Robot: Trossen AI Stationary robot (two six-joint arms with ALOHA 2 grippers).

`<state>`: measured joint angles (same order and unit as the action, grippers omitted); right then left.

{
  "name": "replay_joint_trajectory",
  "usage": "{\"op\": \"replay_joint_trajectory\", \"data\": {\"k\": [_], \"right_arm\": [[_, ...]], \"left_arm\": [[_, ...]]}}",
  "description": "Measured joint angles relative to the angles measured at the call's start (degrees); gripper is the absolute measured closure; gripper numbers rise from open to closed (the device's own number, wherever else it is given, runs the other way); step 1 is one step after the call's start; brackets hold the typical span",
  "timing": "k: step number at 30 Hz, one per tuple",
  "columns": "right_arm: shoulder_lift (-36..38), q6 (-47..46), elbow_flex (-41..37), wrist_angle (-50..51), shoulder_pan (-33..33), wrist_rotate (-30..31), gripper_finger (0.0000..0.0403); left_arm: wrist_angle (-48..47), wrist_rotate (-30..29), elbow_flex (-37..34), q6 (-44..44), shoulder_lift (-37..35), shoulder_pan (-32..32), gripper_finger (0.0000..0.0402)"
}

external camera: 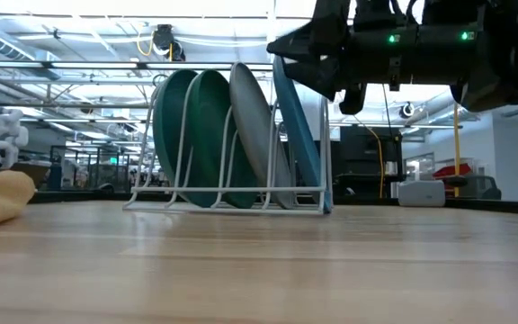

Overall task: Sort dishes
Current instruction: Put the blue plate in the white dish rack, then return to home position

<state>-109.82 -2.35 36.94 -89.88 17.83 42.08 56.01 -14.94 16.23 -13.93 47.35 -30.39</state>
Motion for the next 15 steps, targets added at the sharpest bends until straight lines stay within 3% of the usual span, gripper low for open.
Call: {"op": "replay_joint_trajectory", "data": {"k": [10, 15], "right_arm": [[4.46, 9.95, 2.21, 0.42, 3.34, -0.02, 0.0191], [9.54, 14.13, 2.24, 6.09, 6.92, 1.26, 0.0194]], "left_arm": [[-0.90, -0.02, 0.00, 0.11, -0.02, 0.00, 0.0185], [-3.02, -0.31, 0.00, 0.15, 0.00, -0.02, 0.0185]]}}
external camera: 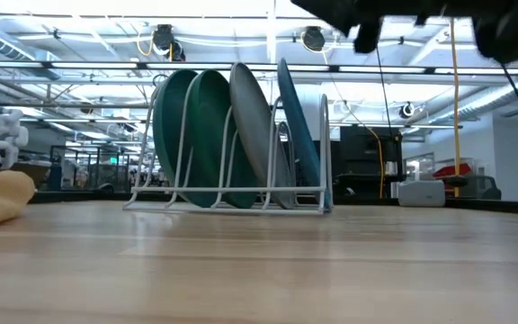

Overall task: Sort dishes
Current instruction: Return to home position

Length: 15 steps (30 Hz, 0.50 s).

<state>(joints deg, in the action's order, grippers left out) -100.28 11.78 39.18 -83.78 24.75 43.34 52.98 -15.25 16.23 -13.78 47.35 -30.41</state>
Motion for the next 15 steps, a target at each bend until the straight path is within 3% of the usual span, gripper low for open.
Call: {"op": "replay_joint_trajectory", "data": {"k": [4, 9, 15], "right_arm": [[3.34, 1.13, 0.00, 8.10, 3.08, 6.44, 0.0200], [6.37, -1.01, 0.00, 15.87, 7.72, 7.73, 0.0201], [7.09, -15.61, 0.00, 31.31, 13.26, 7.71, 0.0202]], "left_arm": [[-0.10, -0.47, 0.00, 0.65, 0.00, 0.01, 0.0185], [-1.36, -1.48, 0.00, 1.49, 0.00, 0.01, 0.0185], [-7.81, -7.49, 0.00, 4.50, 0.00, 0.02, 0.0185]]}}
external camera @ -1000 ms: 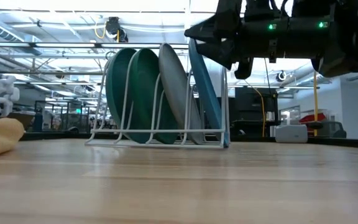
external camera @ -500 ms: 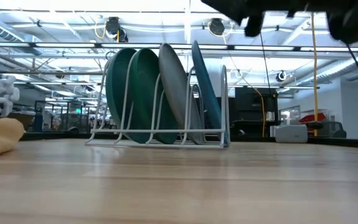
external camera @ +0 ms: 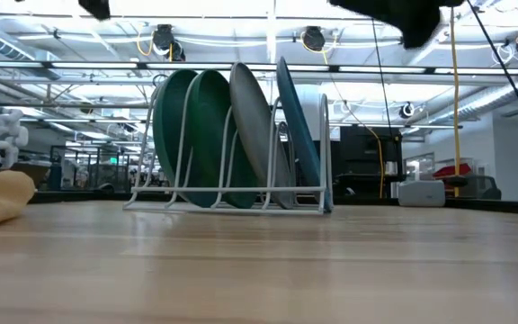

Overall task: Sort dishes
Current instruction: Return to home position

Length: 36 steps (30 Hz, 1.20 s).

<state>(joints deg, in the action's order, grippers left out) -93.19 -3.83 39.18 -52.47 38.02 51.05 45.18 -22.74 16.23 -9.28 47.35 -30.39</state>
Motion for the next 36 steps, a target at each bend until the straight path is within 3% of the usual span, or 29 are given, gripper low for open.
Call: {"op": "replay_joint_trajectory", "data": {"k": [6, 12, 16, 21, 23, 25, 31, 36], "right_arm": [[0.00, -20.33, 0.00, 20.09, 3.87, -1.78, 0.0202], [0.00, -30.37, -0.02, 35.08, 5.31, -6.63, 0.0203], [0.00, -29.60, -0.02, 42.51, 4.91, -9.22, 0.0229], [0.00, -24.67, -0.02, 46.73, 3.78, -9.09, 0.0322], [0.00, -22.41, -0.02, 46.31, 3.20, -8.70, 0.0371], [-0.02, -19.62, -0.07, 43.89, 2.88, -6.70, 0.0393], [1.37, -2.65, -1.38, 24.06, 2.96, -5.79, 0.0401], [9.76, 9.37, -12.88, -0.15, 3.29, -12.18, 0.0402]], "left_arm": [[-7.85, -4.35, 0.00, 8.21, 0.00, 0.00, 0.0185], [-16.89, -5.47, 0.00, 25.30, 3.11, -1.26, 0.0196], [-19.74, -6.54, 0.00, 30.01, 9.07, -3.77, 0.0242], [-17.72, -6.86, 0.00, 28.31, 15.60, -4.61, 0.0350], [-15.07, -6.89, 0.01, 24.96, 16.89, -4.63, 0.0387], [-12.42, -7.40, 0.00, 20.52, 17.15, -4.63, 0.0393], [-11.60, -8.84, 0.00, 11.37, 10.78, -5.27, 0.0400], [-15.62, -11.31, -1.42, 5.65, -0.17, -8.24, 0.0400]]}}
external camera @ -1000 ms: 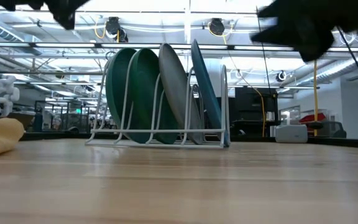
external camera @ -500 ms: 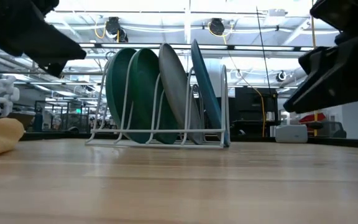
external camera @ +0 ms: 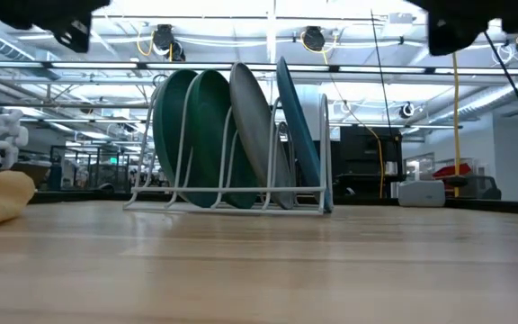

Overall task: Sort dishes
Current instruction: Return to home position

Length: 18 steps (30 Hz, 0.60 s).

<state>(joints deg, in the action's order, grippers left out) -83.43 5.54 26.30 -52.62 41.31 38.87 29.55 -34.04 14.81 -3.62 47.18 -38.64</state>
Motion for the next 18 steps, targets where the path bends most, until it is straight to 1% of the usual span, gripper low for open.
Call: {"op": "replay_joint_trajectory", "data": {"k": [3, 5, 7, 9, 13, 14, 16, 18], "right_arm": [[7.21, 3.10, -10.36, -13.26, 0.05, -0.28, 0.0402], [11.45, 4.36, -16.59, -18.58, -0.05, -1.32, 0.0402], [15.34, 5.58, -20.53, -21.70, -0.61, -2.67, 0.0402], [18.45, 6.59, -22.32, -21.40, -1.73, -4.50, 0.0403], [22.72, 7.17, -23.68, -15.96, -5.90, -8.06, 0.0403], [23.53, 6.90, -23.79, -14.32, -7.63, -9.83, 0.0403], [24.91, 6.42, -23.80, -11.91, -11.65, -15.39, 0.0403], [26.36, 6.71, -23.80, -10.24, -16.28, -22.05, 0.0403]], "left_arm": [[-9.35, -3.36, -0.15, -1.48, -8.44, -1.20, 0.0401], [-15.51, -5.57, -0.15, -2.40, -14.30, -1.61, 0.0401], [-20.04, -6.16, -0.24, -4.09, -20.65, -1.68, 0.0401], [-23.09, -6.29, -0.24, -6.32, -26.75, -1.66, 0.0401], [-31.44, -7.07, -0.23, -9.55, -38.35, -1.64, 0.0401], [-33.76, -7.36, -0.24, -10.10, -41.04, -1.64, 0.0401], [-36.81, -7.52, -0.24, -10.65, -45.91, -1.64, 0.0401], [-38.07, -8.14, 0.03, -10.88, -47.08, -1.48, 0.0401]]}}
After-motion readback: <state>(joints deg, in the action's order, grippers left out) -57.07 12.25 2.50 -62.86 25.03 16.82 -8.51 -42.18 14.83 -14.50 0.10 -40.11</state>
